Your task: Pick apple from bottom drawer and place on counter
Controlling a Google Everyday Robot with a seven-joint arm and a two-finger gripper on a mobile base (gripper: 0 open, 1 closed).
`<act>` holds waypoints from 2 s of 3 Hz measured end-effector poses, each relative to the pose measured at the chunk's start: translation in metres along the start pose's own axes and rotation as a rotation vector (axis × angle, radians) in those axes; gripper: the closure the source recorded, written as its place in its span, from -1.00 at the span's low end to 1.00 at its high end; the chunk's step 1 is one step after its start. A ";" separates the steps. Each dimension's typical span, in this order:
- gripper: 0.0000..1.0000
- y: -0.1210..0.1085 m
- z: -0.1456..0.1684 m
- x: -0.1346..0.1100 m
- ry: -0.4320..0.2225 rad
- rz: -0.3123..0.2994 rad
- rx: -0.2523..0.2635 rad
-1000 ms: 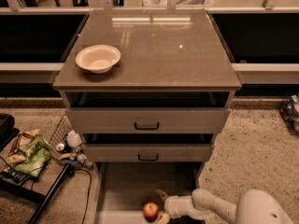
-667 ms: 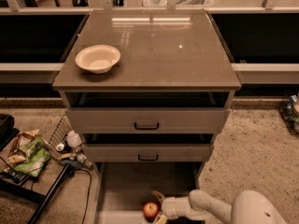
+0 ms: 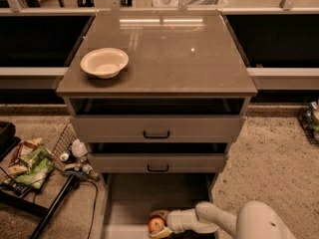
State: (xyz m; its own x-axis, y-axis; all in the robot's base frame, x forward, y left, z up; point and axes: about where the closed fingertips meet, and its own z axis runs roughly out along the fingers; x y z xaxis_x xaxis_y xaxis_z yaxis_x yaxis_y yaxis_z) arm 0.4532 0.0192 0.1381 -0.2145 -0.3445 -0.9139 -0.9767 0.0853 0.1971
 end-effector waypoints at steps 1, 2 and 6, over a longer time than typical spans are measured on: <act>0.40 -0.001 0.012 -0.001 -0.010 0.004 -0.013; 0.87 -0.001 0.011 -0.002 -0.010 0.004 -0.013; 1.00 0.013 -0.273 -0.309 -0.138 0.072 -0.071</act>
Offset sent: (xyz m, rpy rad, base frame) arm 0.0090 0.0269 0.0295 0.0297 0.0408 0.0180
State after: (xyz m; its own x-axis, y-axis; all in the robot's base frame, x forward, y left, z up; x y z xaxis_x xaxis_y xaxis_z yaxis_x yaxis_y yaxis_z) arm 0.5040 -0.1284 0.5205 -0.2856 -0.2079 -0.9355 -0.9580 0.0374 0.2842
